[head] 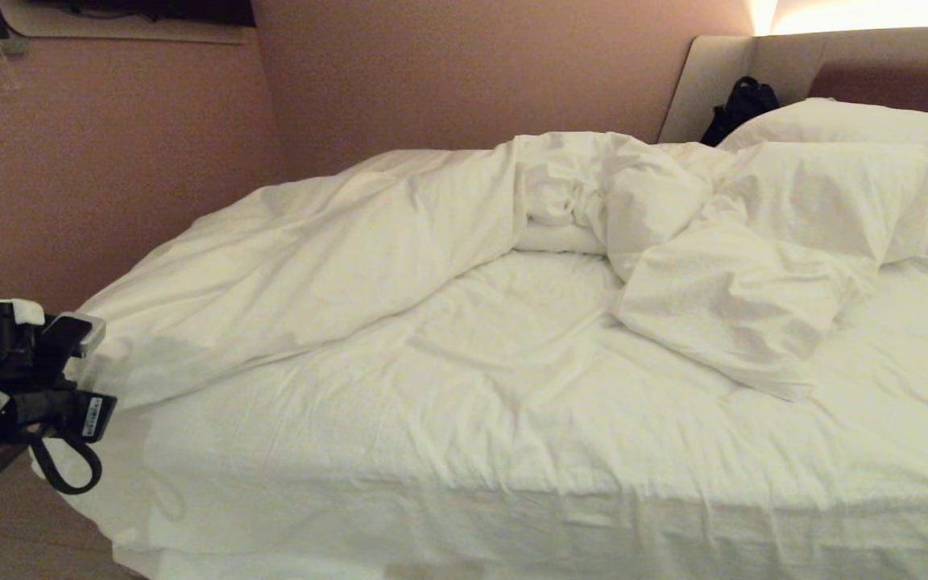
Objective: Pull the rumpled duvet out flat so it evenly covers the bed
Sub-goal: Flatten the corners of the folded blanket
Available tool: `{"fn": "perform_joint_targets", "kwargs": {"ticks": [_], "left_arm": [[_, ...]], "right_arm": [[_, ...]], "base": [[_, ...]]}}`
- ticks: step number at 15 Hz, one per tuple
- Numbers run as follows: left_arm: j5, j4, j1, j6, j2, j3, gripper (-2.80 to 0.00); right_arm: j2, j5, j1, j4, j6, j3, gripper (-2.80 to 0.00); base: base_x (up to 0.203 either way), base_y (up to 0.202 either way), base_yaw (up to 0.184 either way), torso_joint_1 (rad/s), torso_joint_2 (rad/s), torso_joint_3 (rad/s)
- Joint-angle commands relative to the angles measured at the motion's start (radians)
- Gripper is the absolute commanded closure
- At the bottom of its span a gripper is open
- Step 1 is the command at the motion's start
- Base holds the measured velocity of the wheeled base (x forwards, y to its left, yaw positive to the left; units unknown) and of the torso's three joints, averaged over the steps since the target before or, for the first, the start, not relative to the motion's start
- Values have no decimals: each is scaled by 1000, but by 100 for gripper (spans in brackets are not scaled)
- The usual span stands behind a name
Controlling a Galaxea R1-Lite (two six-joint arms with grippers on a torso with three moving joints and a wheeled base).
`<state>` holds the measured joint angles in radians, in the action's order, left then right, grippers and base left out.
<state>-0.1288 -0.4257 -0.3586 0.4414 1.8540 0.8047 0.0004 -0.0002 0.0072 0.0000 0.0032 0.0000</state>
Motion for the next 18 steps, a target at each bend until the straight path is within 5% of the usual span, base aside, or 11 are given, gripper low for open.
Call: {"fn": "perform_joint_targets", "kwargs": {"ticks": [1,7,16,17,18], "left_arm": [[0,-2,-23,18,5,-4,0],[70,-40,-95,31,25,15,0],[289,-63,-212,28,140,104,0],[305,-99,-212,29,152,104,-280],[308,-121,-212,29,161,103,-280]], "right_arm": [[0,0,0,0,0,0,0],[0,0,0,0,0,0,0],[0,0,0,0,0,0,0],[0,0,0,0,0,0,0],[0,0,0,0,0,0,0]], "base": [[0,0,0,0,0,0],[0,0,0,0,0,0],[0,0,0,0,0,0],[0,0,0,0,0,0],[0,0,0,0,0,0]]}}
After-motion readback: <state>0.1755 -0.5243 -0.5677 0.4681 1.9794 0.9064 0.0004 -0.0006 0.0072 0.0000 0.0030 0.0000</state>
